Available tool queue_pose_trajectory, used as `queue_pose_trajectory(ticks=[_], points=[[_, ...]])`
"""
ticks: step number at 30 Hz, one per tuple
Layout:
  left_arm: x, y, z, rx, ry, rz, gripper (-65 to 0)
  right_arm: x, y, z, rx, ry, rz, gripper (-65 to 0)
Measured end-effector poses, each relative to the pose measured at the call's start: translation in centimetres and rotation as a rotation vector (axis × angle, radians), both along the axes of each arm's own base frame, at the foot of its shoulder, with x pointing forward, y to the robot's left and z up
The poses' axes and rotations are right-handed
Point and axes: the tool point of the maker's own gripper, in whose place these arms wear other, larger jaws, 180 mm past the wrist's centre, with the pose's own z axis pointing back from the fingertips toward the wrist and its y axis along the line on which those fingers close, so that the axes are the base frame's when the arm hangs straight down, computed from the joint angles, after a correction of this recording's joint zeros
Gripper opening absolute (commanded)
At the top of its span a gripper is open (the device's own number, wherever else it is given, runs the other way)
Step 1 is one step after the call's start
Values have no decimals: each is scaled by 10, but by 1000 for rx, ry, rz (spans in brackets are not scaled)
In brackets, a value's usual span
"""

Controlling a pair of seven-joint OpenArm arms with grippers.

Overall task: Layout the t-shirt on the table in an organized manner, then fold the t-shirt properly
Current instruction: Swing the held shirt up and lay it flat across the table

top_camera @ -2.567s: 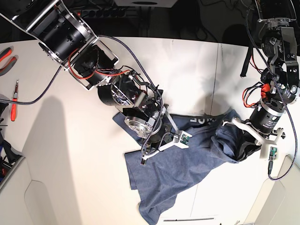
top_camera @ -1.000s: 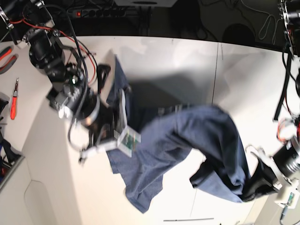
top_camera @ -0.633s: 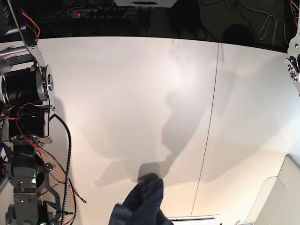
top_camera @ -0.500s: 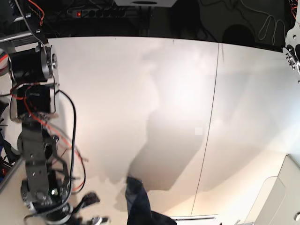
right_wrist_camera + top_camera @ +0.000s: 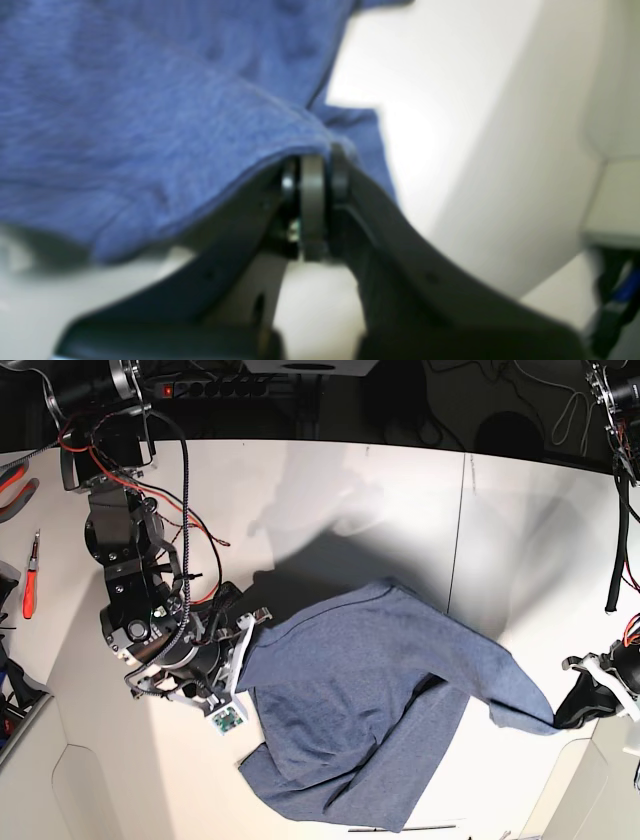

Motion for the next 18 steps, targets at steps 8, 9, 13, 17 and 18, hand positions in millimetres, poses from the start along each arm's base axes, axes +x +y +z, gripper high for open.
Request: queue_pose_trajectory(ticks=[8, 9, 13, 17, 18], points=[[-35, -1, -49, 62, 215, -51, -650, -54, -2, -46, -26, 193, 69, -650], [-40, -1, -55, 62, 235, -58, -650, -65, -6, -55, -33, 223, 86, -650], [-77, 4, -87, 98, 364, -92, -650, -113, -40, -90, -111, 354, 99, -650], [-104, 15, -107, 153, 462, -99, -650, -145, -75, -107, -191, 430, 94, -650], [-106, 18, -109, 164, 472, -97, -650, -150, -79, -109, -193, 433, 97, -650]])
